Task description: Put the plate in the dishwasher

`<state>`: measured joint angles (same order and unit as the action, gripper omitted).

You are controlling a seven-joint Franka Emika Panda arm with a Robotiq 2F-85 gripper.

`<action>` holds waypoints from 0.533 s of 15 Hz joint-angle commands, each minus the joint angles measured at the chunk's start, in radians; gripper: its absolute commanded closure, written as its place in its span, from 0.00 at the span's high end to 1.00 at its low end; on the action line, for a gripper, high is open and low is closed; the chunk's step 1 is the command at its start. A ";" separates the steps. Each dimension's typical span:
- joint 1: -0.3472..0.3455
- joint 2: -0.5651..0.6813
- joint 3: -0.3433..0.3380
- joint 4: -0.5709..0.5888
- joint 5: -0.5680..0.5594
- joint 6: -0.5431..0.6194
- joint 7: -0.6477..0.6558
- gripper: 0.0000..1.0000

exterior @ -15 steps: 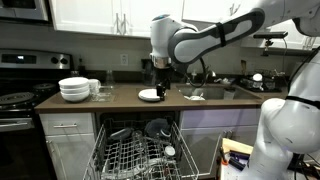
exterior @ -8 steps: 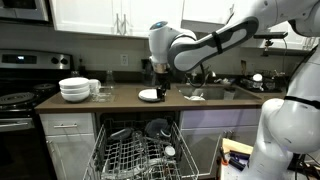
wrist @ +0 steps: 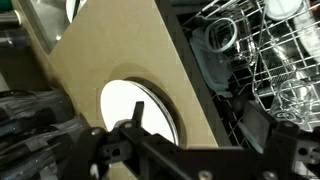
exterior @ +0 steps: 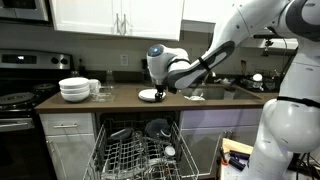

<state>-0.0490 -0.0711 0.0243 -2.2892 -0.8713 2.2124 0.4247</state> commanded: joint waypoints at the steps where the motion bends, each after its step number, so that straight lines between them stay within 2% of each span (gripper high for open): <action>1: -0.014 0.087 -0.037 0.049 -0.154 0.083 0.082 1.00; 3: -0.011 0.119 -0.060 0.073 -0.203 0.086 0.119 1.00; 4: -0.003 0.115 -0.063 0.081 -0.178 0.043 0.133 1.00; 5: 0.002 0.090 -0.065 0.045 -0.155 0.066 0.091 1.00; 8: 0.001 0.105 -0.072 0.065 -0.155 0.064 0.102 1.00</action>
<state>-0.0507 0.0346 -0.0451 -2.2252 -1.0289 2.2778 0.5292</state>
